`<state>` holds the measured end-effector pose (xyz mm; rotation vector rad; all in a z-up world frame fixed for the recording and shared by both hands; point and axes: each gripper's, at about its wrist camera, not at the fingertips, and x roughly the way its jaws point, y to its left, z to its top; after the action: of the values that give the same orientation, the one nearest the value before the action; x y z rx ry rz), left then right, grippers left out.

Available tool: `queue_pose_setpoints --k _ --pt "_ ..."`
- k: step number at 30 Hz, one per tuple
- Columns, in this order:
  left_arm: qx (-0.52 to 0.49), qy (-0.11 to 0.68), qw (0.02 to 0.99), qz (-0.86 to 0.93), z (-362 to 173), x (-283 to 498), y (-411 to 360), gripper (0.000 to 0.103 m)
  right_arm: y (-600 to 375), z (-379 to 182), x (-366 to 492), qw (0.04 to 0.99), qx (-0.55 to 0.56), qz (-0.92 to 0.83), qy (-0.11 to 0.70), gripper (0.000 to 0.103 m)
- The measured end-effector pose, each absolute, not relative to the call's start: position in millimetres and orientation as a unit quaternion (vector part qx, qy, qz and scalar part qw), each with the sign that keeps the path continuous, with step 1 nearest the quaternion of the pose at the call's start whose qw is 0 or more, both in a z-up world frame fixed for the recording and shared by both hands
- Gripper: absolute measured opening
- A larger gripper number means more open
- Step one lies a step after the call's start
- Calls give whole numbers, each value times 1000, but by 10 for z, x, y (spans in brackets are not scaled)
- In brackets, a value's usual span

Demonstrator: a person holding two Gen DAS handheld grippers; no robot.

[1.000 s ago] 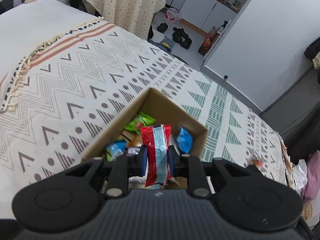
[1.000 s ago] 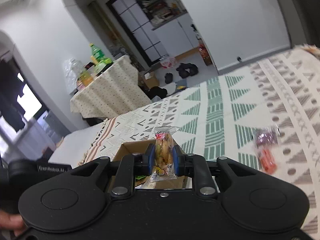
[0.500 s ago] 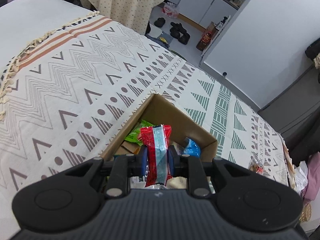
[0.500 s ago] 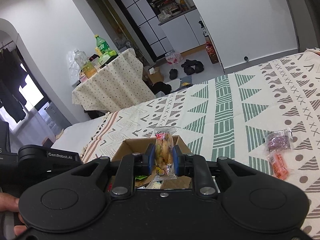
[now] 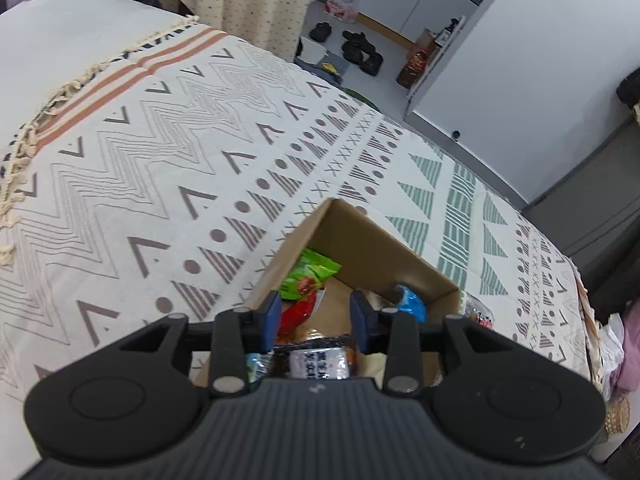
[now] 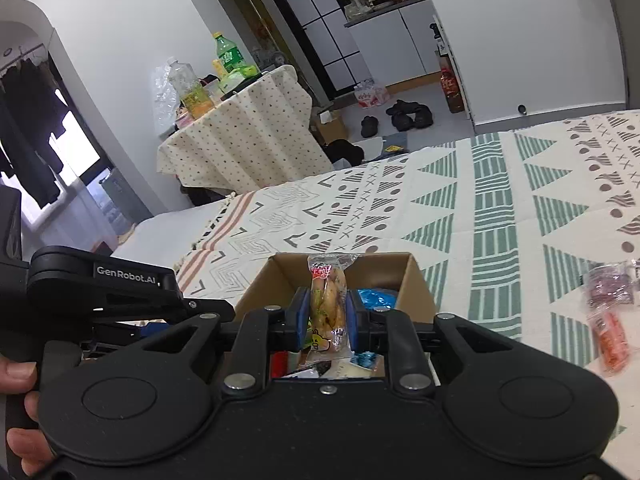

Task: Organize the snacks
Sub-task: 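Carry both snacks over the cardboard box and open both grippers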

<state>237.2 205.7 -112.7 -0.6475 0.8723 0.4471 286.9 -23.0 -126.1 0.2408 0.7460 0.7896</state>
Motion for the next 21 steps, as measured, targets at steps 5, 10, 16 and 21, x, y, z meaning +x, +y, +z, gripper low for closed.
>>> queue_pose_setpoints --k 5,10,16,21 --pt "-307 417 827 218 -1141 2300 2022 44 -256 -1179 2764 854 102 388 330 77" --pt "-297 414 829 231 -1090 2231 1934 64 -375 -1060 2764 855 95 380 340 77" --pt "-285 407 837 230 -1012 2201 1764 81 -595 -974 2770 860 79 358 355 77" --pt "-285 410 836 227 -1019 2225 1587 86 -840 -970 2823 865 83 324 373 77"
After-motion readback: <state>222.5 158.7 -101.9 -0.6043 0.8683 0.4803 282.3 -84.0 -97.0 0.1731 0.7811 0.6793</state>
